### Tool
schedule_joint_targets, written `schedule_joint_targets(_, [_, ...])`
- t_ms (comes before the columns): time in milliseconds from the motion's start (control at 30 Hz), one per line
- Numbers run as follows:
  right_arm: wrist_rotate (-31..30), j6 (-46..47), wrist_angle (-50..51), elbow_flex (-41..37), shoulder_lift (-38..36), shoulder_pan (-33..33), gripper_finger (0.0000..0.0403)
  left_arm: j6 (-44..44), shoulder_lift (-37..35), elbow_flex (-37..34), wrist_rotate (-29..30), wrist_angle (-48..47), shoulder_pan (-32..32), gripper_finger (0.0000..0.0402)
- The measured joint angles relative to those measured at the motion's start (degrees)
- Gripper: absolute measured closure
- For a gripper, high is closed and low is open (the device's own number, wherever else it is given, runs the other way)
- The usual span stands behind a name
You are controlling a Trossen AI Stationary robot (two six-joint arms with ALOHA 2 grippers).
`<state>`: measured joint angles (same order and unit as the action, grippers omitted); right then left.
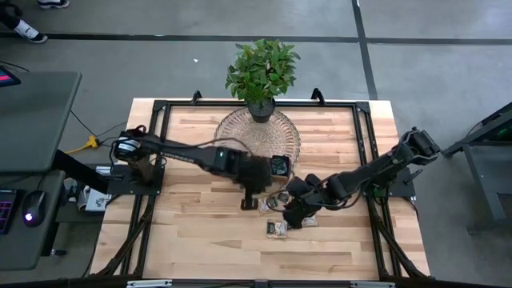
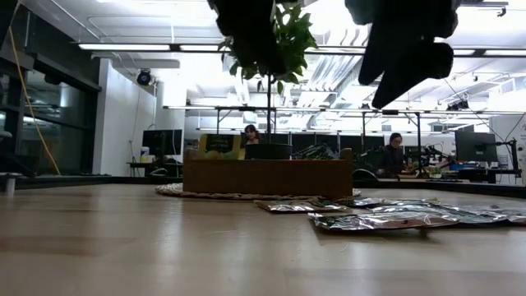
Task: Pick & Place Tea
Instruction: Put the brown tea bag into the middle section of the wooden organizer
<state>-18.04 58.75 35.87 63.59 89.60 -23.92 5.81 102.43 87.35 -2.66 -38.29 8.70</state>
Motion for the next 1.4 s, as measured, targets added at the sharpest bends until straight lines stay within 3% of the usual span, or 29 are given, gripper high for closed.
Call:
schedule_joint_targets(200, [5.11, 7.10, -12.32, -8.10, -0.04, 0.80, 0.0147, 9.25, 0.07, -12.07, 1.01, 16.40, 4.27, 0.0402])
schedule_joint_targets(367, [5.01, 14.42, -25.25, -15.95, -0.04, 1.00, 0.0147, 16.27, 0.07, -20.13, 2.51, 28.18, 5.90, 0.0402])
schedule_joint_targets(500, [5.36, 15.03, -31.46, -20.21, -0.04, 2.20, 0.0147, 19.41, 0.07, -23.65, 3.53, 34.69, 6.03, 0.0402])
schedule_joint_targets(700, [8.02, 13.84, -32.88, -21.81, -0.04, 5.20, 0.0147, 21.65, 0.07, -26.08, 6.63, 36.40, 5.89, 0.0402])
schedule_joint_targets(1000, [8.09, 12.97, -33.86, -21.79, -0.02, 7.10, 0.0147, 25.51, 6.26, -26.41, 3.26, 45.12, 5.96, 0.0402])
schedule_joint_targets(1233, [8.19, 13.28, -34.04, -21.77, 0.47, 7.08, 0.0147, 28.09, 8.14, -26.51, 7.45, 43.60, 5.55, 0.0402])
schedule_joint_targets(1400, [9.77, 14.54, -35.44, -21.74, 3.06, 7.08, 0.0147, 29.20, 7.96, -26.51, 7.30, 42.45, 5.56, 0.0402])
